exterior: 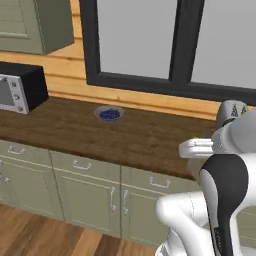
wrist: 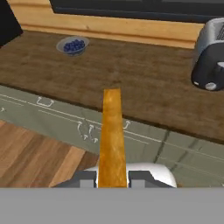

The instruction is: Start the toaster. Once the lever pops up, take the bread to the plate on the dining counter.

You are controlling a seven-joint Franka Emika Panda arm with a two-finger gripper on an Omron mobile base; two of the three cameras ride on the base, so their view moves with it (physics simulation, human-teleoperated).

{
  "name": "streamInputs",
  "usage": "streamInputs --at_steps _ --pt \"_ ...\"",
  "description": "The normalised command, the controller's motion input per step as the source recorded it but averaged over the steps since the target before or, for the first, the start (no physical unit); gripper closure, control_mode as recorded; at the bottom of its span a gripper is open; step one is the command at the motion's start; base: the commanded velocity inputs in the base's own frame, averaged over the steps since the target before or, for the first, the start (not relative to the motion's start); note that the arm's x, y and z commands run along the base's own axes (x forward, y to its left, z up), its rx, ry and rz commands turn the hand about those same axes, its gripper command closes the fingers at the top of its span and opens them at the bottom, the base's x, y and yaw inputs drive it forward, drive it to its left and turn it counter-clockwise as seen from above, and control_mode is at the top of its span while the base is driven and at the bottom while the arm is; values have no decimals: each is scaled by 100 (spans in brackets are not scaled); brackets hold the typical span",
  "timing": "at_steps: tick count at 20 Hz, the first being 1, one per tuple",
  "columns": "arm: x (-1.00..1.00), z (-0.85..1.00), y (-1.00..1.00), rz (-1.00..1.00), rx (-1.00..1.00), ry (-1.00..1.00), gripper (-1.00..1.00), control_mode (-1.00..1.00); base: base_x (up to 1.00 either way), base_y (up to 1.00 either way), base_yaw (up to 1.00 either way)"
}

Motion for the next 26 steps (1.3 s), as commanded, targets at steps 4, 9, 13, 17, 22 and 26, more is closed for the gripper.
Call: streamInputs --at_steps 4,9,13,17,22,26 --pt "0 0 0 0 0 0 100 100 0 31 100" --pt "0 0 0 0 0 0 100 100 0 29 100" --pt "0 0 0 0 0 0 100 100 0 43 98" --pt "0 0 0 0 0 0 100 100 12 81 79" --pt "0 0 0 0 0 0 100 100 61 100 41" --pt "0 0 0 0 0 0 100 100 95 100 30"
